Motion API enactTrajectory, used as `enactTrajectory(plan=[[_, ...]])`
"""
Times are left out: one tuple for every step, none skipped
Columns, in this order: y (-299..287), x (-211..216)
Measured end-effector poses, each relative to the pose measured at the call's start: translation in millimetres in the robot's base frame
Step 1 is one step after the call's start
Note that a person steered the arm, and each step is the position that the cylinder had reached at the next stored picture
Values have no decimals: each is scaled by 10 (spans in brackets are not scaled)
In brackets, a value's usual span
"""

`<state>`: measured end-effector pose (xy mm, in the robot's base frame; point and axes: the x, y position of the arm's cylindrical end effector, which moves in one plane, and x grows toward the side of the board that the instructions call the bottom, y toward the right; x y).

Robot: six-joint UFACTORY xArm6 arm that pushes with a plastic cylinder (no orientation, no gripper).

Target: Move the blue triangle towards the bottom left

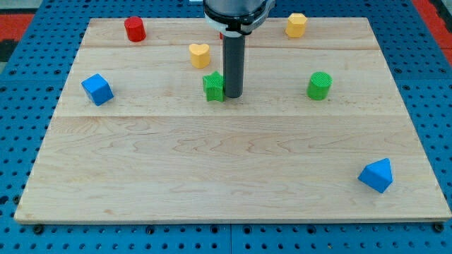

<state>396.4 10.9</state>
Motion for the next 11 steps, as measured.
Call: enactTrajectory(plan=[[17,0],[17,0],[229,351],[940,938],[1981,887],[2604,1177],[2500,1456],[1956,1546],[1612,1717],[1731,1881],[1722,2060]])
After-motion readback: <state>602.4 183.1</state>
